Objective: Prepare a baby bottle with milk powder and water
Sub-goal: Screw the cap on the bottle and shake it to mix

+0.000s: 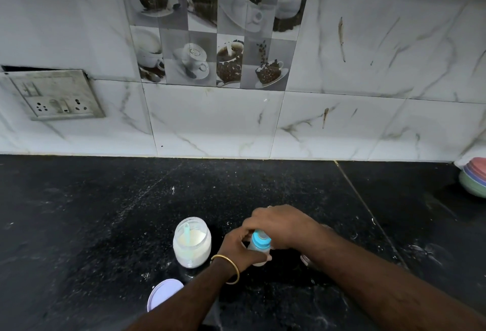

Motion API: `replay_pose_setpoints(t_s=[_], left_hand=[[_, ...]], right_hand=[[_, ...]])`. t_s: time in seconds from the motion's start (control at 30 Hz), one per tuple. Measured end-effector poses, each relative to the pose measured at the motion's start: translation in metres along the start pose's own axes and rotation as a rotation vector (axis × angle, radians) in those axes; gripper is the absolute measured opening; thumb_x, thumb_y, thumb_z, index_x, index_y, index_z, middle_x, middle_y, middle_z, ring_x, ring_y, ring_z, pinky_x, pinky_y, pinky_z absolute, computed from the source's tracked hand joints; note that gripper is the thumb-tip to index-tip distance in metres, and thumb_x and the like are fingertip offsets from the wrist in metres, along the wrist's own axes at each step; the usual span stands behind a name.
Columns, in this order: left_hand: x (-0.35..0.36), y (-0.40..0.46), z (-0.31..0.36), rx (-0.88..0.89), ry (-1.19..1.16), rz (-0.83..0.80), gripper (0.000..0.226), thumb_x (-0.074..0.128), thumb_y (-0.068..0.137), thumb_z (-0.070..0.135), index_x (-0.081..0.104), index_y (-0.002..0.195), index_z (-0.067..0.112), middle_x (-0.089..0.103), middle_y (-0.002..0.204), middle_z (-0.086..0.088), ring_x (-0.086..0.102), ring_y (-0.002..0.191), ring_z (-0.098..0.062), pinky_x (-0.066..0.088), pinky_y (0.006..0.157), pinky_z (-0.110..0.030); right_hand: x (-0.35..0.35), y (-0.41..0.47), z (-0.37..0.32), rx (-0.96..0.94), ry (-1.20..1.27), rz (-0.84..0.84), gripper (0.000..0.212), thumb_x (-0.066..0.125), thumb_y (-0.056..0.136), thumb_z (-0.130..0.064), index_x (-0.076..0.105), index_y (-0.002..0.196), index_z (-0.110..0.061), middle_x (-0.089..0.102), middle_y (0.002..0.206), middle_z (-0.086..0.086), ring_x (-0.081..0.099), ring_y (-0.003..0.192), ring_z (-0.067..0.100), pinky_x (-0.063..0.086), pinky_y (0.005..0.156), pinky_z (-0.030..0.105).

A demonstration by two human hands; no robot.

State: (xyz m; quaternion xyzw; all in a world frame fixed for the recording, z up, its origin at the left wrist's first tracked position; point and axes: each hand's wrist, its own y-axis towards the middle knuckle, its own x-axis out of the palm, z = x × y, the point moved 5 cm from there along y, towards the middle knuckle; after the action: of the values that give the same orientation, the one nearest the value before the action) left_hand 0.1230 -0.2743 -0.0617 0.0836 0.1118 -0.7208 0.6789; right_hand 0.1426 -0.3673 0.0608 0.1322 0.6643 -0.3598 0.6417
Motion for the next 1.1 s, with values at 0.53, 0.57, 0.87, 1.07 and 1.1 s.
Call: replay_pose_setpoints(t_s=[0.53, 0.57, 0.87, 1.07, 1.1], left_hand=[[-0.001, 0.000, -0.006, -0.009, -0.048, 0.013, 0.054, 0.096, 0.048, 0.021, 0.075, 0.098, 0.019, 0.078, 0.094, 0.003, 0.072, 0.090, -0.011, 0.057, 0.082, -0.025], [-0.001, 0.000, -0.006, -0.003, -0.050, 0.009, 0.054, 0.095, 0.049, 0.021, 0.075, 0.098, 0.020, 0.078, 0.094, 0.004, 0.073, 0.091, -0.011, 0.057, 0.082, -0.026], [-0.001, -0.001, -0.014, 0.001, -0.071, -0.013, 0.059, 0.098, 0.047, 0.032, 0.075, 0.101, 0.028, 0.078, 0.098, 0.006, 0.073, 0.096, -0.013, 0.058, 0.090, -0.043], [0.002, -0.001, -0.020, 0.014, -0.095, -0.009, 0.059, 0.097, 0.049, 0.035, 0.073, 0.102, 0.036, 0.078, 0.100, 0.007, 0.073, 0.096, -0.013, 0.058, 0.090, -0.043], [0.001, -0.001, -0.018, 0.022, -0.099, -0.006, 0.058, 0.096, 0.050, 0.034, 0.073, 0.103, 0.036, 0.078, 0.100, 0.007, 0.073, 0.096, -0.013, 0.058, 0.089, -0.040]], right_hand=[[0.021, -0.005, 0.018, 0.185, 0.234, 0.017, 0.041, 0.074, 0.077, -0.036, 0.060, 0.114, -0.027, 0.061, 0.113, -0.001, 0.061, 0.102, 0.022, 0.050, 0.078, 0.037], [0.023, -0.004, 0.018, 0.204, 0.244, 0.042, 0.041, 0.073, 0.076, -0.043, 0.061, 0.110, -0.024, 0.062, 0.111, 0.000, 0.061, 0.100, 0.022, 0.049, 0.076, 0.035], [0.061, -0.016, 0.030, 0.268, 0.859, 0.272, 0.053, 0.085, 0.062, -0.051, 0.069, 0.110, -0.036, 0.062, 0.107, -0.015, 0.058, 0.100, -0.003, 0.046, 0.082, 0.014], [0.075, -0.022, 0.029, 0.349, 0.920, 0.393, 0.059, 0.081, 0.063, -0.053, 0.064, 0.118, -0.041, 0.069, 0.110, -0.019, 0.062, 0.105, -0.006, 0.053, 0.089, 0.025], [0.073, -0.023, 0.027, 0.371, 0.902, 0.407, 0.059, 0.079, 0.063, -0.055, 0.064, 0.118, -0.039, 0.069, 0.109, -0.018, 0.061, 0.104, -0.006, 0.052, 0.089, 0.026]])
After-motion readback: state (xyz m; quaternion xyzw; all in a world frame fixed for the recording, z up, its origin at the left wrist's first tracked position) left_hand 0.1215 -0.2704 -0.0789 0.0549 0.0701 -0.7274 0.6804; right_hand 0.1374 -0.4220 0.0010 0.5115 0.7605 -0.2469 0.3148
